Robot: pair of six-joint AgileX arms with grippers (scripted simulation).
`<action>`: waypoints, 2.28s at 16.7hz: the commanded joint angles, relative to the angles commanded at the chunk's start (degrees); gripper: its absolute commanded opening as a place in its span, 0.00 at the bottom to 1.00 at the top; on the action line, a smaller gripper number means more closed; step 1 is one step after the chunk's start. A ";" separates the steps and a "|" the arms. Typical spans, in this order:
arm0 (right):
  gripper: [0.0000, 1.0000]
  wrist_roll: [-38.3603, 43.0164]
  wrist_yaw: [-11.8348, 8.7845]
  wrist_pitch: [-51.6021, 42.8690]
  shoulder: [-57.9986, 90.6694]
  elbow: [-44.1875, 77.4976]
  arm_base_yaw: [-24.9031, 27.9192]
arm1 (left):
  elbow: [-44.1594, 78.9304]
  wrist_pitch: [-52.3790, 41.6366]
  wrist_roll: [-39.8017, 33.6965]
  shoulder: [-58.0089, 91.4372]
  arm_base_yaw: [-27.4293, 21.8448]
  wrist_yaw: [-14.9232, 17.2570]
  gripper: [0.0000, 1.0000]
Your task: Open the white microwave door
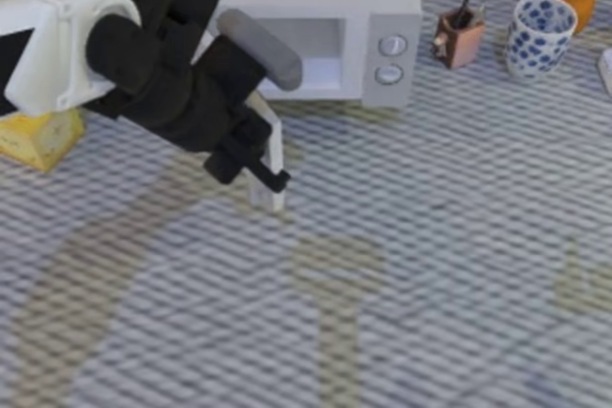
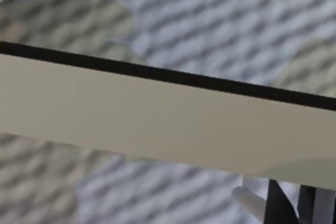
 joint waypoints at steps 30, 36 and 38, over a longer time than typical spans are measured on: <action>1.00 0.00 0.00 0.00 0.00 0.00 0.00 | -1.71 -2.77 11.21 -1.85 4.64 5.68 0.00; 1.00 0.00 0.00 0.00 0.00 0.00 0.00 | -1.71 -2.77 11.21 -1.85 4.64 5.68 0.00; 1.00 0.00 0.00 0.00 0.00 0.00 0.00 | -1.71 -2.77 11.21 -1.85 4.64 5.68 0.00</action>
